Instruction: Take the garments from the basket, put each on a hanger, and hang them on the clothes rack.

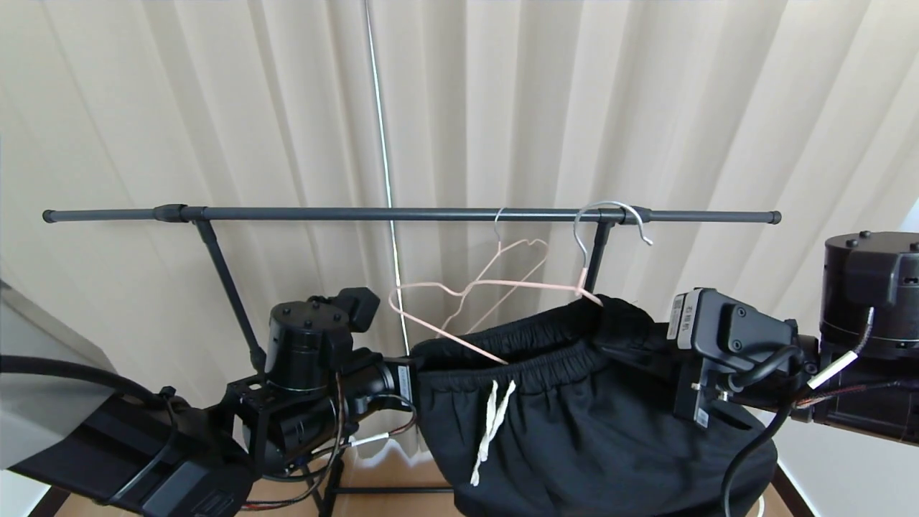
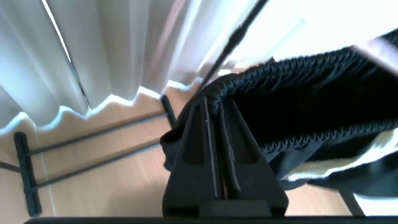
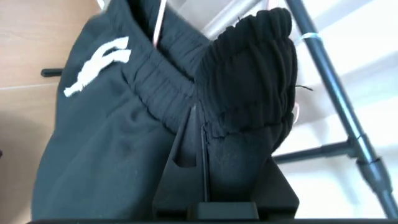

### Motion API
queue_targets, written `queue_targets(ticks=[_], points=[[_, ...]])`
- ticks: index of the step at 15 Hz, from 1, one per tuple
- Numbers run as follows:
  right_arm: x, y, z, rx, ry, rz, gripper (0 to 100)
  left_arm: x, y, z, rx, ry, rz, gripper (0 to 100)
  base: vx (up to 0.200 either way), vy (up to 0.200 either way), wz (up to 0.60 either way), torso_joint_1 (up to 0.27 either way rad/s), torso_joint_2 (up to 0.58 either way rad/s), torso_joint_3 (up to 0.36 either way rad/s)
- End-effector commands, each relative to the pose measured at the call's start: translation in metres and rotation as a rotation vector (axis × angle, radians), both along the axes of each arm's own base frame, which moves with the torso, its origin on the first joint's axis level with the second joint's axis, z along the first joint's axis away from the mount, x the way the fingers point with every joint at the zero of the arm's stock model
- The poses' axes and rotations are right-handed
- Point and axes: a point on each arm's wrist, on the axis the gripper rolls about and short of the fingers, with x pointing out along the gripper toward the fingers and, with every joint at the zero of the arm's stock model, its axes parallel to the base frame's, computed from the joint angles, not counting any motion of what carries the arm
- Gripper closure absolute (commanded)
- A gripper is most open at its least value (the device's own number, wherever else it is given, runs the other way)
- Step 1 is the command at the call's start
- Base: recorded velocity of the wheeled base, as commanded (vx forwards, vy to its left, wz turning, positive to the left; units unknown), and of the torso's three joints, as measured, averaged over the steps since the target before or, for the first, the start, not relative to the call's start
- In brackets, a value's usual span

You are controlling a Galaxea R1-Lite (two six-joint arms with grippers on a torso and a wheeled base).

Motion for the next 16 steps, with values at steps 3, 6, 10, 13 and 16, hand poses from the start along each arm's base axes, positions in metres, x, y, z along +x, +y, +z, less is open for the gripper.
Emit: queue_targets(ticks=[3, 6, 10, 13, 16], points=[[0.000, -0.003, -0.016, -0.030, 0.056, -0.009, 100, 0.013, 0.009, 0.007, -0.004, -0.033, 0.042, 100, 0.000, 0.000, 0.00, 0.000, 0.00, 0.000], [-0.005, -0.006, -0.026, -0.049, 0.090, -0.013, 100, 0.026, 0.025, 0.000, 0.032, -0.030, 0.093, 100, 0.000, 0.000, 0.00, 0.000, 0.00, 0.000], [-0.008, -0.008, -0.034, -0.068, 0.117, -0.016, 100, 0.042, 0.032, 0.004, 0.019, -0.056, 0.133, 100, 0.000, 0.000, 0.00, 0.000, 0.00, 0.000], [-0.005, -0.006, -0.044, -0.093, 0.152, -0.023, 100, 0.043, 0.029, 0.012, 0.088, -0.098, 0.096, 100, 0.000, 0.000, 0.00, 0.000, 0.00, 0.000], [0.001, -0.004, -0.055, -0.136, 0.180, -0.058, 100, 0.044, 0.029, 0.037, 0.141, -0.100, 0.115, 100, 0.000, 0.000, 0.00, 0.000, 0.00, 0.000]])
